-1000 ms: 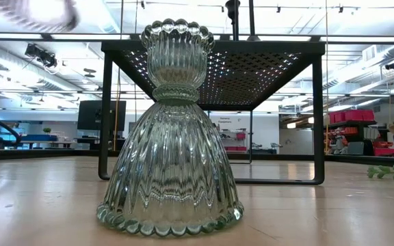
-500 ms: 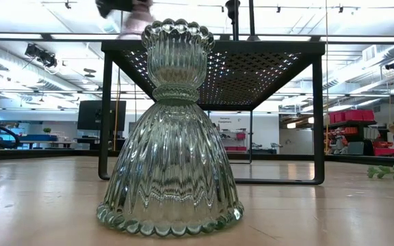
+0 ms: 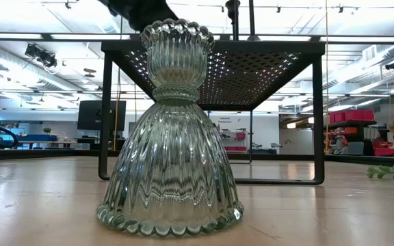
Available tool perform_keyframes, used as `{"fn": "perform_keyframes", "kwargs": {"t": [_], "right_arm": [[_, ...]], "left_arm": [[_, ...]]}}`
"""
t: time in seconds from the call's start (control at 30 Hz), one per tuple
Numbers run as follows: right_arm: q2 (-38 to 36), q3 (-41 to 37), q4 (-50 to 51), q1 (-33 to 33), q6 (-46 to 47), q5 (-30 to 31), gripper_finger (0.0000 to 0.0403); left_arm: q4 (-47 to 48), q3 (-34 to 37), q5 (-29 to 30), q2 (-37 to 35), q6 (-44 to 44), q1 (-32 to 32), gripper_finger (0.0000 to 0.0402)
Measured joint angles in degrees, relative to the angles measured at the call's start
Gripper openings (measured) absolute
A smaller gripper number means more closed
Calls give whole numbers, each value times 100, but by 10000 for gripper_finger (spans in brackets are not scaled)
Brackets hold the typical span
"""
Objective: Pick & Place candle stick holders
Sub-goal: Put the pink glass candle holder on the shelf aligned with the other pink glass candle holder, then put the green glass candle holder on the shelf
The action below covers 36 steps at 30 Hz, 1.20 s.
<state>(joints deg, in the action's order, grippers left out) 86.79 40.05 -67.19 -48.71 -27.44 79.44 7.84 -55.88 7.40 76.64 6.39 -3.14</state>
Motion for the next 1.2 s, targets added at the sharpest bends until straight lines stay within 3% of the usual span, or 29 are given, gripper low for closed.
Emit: {"fn": "perform_keyframes", "kwargs": {"t": [0.6,0.87,1.2], "right_arm": [[1,0,177,2,168,70,299],[1,0,179,2,168,70,299],[1,0,207,4,192,70,299]], "left_arm": [[-180,-11,-15,313,46,41,134],[-90,0,-10,221,151,41,227],[-186,2,0,-22,57,24,244]]}}
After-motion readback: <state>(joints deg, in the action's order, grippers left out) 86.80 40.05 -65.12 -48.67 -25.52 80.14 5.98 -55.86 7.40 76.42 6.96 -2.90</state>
